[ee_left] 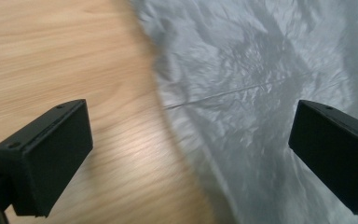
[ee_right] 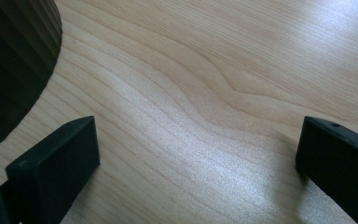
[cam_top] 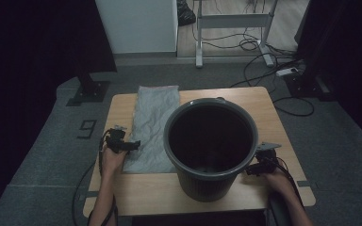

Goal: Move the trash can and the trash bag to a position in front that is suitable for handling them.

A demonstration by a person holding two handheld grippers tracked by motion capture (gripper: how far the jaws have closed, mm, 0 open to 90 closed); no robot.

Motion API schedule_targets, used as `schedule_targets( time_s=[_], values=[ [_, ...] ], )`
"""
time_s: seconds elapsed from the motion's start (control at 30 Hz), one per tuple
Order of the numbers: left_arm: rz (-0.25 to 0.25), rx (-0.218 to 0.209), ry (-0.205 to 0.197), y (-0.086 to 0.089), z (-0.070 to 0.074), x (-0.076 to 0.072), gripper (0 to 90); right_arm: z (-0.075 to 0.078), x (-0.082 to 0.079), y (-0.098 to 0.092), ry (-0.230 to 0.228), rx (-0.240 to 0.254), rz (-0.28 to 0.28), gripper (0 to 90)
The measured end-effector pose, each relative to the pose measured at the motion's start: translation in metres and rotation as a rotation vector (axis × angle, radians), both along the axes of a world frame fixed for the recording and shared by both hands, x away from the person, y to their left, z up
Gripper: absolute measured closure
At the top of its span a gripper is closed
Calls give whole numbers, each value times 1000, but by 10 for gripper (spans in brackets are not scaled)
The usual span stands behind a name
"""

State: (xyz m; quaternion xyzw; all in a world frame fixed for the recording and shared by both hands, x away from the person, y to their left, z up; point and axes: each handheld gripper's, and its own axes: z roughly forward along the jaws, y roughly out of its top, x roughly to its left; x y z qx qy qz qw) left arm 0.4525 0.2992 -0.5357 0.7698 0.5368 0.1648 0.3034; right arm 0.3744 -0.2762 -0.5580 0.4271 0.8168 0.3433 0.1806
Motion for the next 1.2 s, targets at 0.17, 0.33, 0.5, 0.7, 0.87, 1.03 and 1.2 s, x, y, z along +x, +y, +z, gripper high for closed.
schedule_targets(
  time_s=[0.17, 0.33, 0.5, 0.7, 0.87, 1.03, 1.2],
  values=[
    [-61, 201, 40, 11, -1, -32, 0, 0, 0, 1, 0, 0, -5, 0],
    [-40, 152, 15, 11, -6, -35, 0, 1, 2, 1, 7, -2, 1, 0],
    [-19, 131, 8, -11, -8, -11, 0, 1, 7, 1, 6, -3, 8, 0],
    [-54, 91, -2, -53, -11, 18, 0, 1, 20, 1, 7, -3, 3, 0],
    [-101, 64, -1, -87, -13, 28, 0, 2, 32, 2, 16, -14, 1, 0],
    [-125, 60, -13, -109, -14, 32, 0, 4, 44, 5, 32, -19, -20, 2],
    [-136, 54, -24, -122, -15, 33, 0, 7, 57, 7, 42, -3, -24, 16]
  ],
)
